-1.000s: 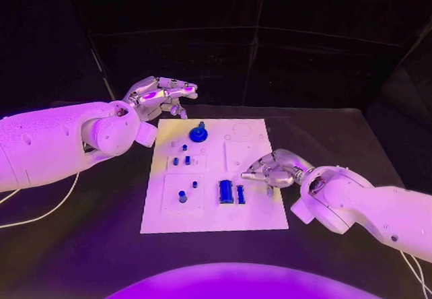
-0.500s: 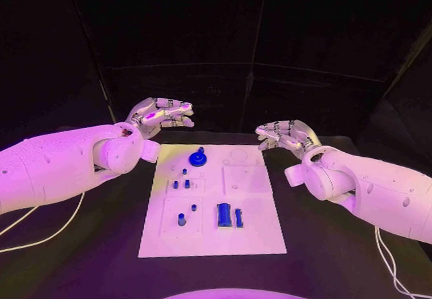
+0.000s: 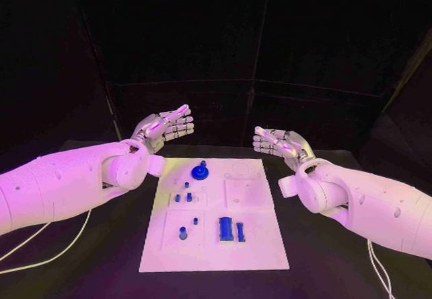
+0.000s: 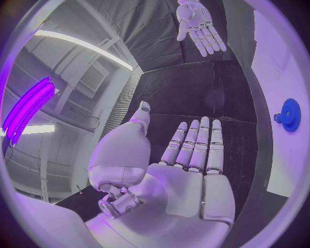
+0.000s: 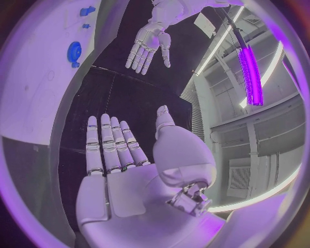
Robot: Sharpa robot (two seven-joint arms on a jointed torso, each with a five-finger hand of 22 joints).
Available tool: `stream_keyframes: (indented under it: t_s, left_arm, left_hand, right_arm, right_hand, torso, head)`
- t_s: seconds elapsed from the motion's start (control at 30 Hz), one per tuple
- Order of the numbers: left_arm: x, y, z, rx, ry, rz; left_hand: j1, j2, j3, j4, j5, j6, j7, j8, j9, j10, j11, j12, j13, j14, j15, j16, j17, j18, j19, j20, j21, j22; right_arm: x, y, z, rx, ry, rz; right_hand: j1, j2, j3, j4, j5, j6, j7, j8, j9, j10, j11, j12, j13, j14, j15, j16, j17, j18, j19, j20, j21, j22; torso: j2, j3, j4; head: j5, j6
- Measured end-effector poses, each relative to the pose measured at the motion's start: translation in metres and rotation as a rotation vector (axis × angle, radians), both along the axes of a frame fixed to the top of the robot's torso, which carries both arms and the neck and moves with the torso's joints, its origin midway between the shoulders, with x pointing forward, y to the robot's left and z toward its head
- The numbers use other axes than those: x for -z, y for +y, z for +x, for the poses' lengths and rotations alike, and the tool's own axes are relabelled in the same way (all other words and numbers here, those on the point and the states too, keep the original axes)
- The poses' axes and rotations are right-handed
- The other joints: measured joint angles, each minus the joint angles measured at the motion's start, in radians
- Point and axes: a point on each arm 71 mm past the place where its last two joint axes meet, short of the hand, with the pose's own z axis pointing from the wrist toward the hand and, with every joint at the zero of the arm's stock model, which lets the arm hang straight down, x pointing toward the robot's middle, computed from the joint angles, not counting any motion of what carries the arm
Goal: Assemble the parts on the task board
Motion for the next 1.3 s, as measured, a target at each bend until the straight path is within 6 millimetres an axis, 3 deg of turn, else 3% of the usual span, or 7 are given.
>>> stream_keyframes:
  t_s: [0.13, 0.27, 0.4, 0.67, 0.77, 0.83, 1.3]
  left_arm:
    - [0.004, -0.011, -0.011, -0.009, 0.012, -0.006]
    - [0.009, -0.022, -0.027, -0.037, 0.025, -0.003]
    - [0.011, -0.034, -0.044, -0.080, 0.031, 0.010]
    - [0.011, -0.043, -0.065, -0.184, 0.022, 0.060]
    - [0.011, -0.043, -0.069, -0.215, 0.016, 0.078]
    - [0.010, -0.042, -0.069, -0.230, 0.012, 0.088]
    - [0.009, -0.039, -0.069, -0.274, -0.003, 0.116]
  left_hand:
    - [-0.141, -0.005, 0.000, 0.005, -0.005, -0.097, -0.029, -0.008, -0.007, -0.095, -0.021, -0.018, -0.007, -0.087, -0.017, -0.041, -0.019, -0.012, -0.085, -0.026, -0.011, -0.031]
    - [-0.258, -0.009, 0.002, 0.008, -0.005, -0.177, -0.063, -0.012, -0.010, -0.174, -0.039, -0.052, -0.010, -0.159, -0.056, -0.075, -0.045, -0.028, -0.154, -0.048, -0.017, -0.057]
    - [-0.359, -0.010, 0.000, 0.011, -0.005, -0.246, -0.083, -0.012, -0.012, -0.243, -0.078, -0.085, -0.011, -0.221, -0.084, -0.104, -0.082, -0.075, -0.215, -0.067, -0.023, -0.080]
    - [-0.523, -0.011, 0.003, 0.013, -0.009, -0.359, -0.099, -0.016, -0.013, -0.353, -0.123, -0.108, -0.013, -0.322, -0.106, -0.153, -0.113, -0.107, -0.310, -0.135, -0.027, -0.130]
    - [-0.569, -0.011, 0.003, 0.013, -0.009, -0.391, -0.101, -0.016, -0.013, -0.384, -0.130, -0.110, -0.013, -0.351, -0.109, -0.165, -0.117, -0.107, -0.337, -0.149, -0.027, -0.157]
    - [-0.596, -0.011, 0.003, 0.013, -0.009, -0.409, -0.101, -0.016, -0.013, -0.403, -0.131, -0.113, -0.013, -0.367, -0.110, -0.176, -0.119, -0.107, -0.354, -0.154, -0.027, -0.170]
    - [-0.737, -0.011, 0.003, 0.013, -0.009, -0.502, -0.104, -0.016, -0.013, -0.498, -0.137, -0.114, -0.012, -0.450, -0.113, -0.257, -0.122, -0.114, -0.436, -0.171, -0.027, -0.199]
  right_arm:
    - [-0.002, 0.007, -0.014, 0.018, 0.002, 0.042]
    - [-0.005, 0.012, -0.030, 0.065, 0.006, 0.092]
    - [-0.008, 0.014, -0.041, 0.127, 0.007, 0.129]
    - [-0.009, 0.010, -0.048, 0.227, 0.007, 0.150]
    - [-0.010, 0.008, -0.048, 0.245, 0.006, 0.152]
    - [-0.010, 0.008, -0.048, 0.253, 0.006, 0.153]
    - [-0.010, 0.006, -0.048, 0.278, 0.004, 0.154]
  right_hand:
    - [-0.149, -0.019, 0.029, -0.002, -0.035, -0.095, -0.022, -0.038, -0.019, -0.101, -0.026, -0.032, -0.024, -0.113, -0.031, -0.018, -0.023, -0.015, -0.092, -0.026, -0.035, -0.007]
    - [-0.269, -0.052, 0.053, -0.004, -0.051, -0.171, -0.041, -0.057, -0.046, -0.183, -0.062, -0.057, -0.043, -0.205, -0.046, -0.051, -0.041, -0.026, -0.167, -0.047, -0.063, -0.011]
    - [-0.376, -0.085, 0.073, -0.005, -0.058, -0.237, -0.076, -0.065, -0.084, -0.257, -0.085, -0.080, -0.063, -0.287, -0.055, -0.084, -0.068, -0.042, -0.233, -0.066, -0.088, -0.012]
    - [-0.545, -0.111, 0.130, -0.006, -0.067, -0.346, -0.126, -0.071, -0.115, -0.372, -0.101, -0.130, -0.128, -0.416, -0.061, -0.105, -0.126, -0.104, -0.336, -0.135, -0.128, -0.014]
    - [-0.591, -0.115, 0.152, -0.006, -0.067, -0.376, -0.133, -0.071, -0.119, -0.404, -0.102, -0.157, -0.137, -0.451, -0.062, -0.110, -0.135, -0.104, -0.365, -0.147, -0.157, -0.014]
    - [-0.619, -0.116, 0.160, -0.006, -0.067, -0.394, -0.136, -0.071, -0.121, -0.422, -0.104, -0.169, -0.142, -0.473, -0.062, -0.110, -0.138, -0.120, -0.383, -0.153, -0.176, -0.014]
    - [-0.768, -0.120, 0.179, -0.004, -0.067, -0.485, -0.146, -0.075, -0.124, -0.524, -0.105, -0.196, -0.151, -0.585, -0.064, -0.114, -0.145, -0.129, -0.473, -0.166, -0.215, -0.013]
  torso:
    - [-0.004, 0.0080, 0.0142]
    - [-0.008, 0.0161, 0.0290]
    - [-0.011, 0.0221, 0.0392]
    - [-0.013, 0.0260, 0.0464]
    - [-0.013, 0.0263, 0.0471]
    - [-0.013, 0.0264, 0.0471]
    - [-0.014, 0.0267, 0.0476]
  head:
    - [-0.004, 0.042]
    - [-0.008, 0.077]
    - [-0.010, 0.096]
    - [-0.010, 0.102]
    - [-0.010, 0.102]
    - [-0.010, 0.102]
    - [-0.010, 0.103]
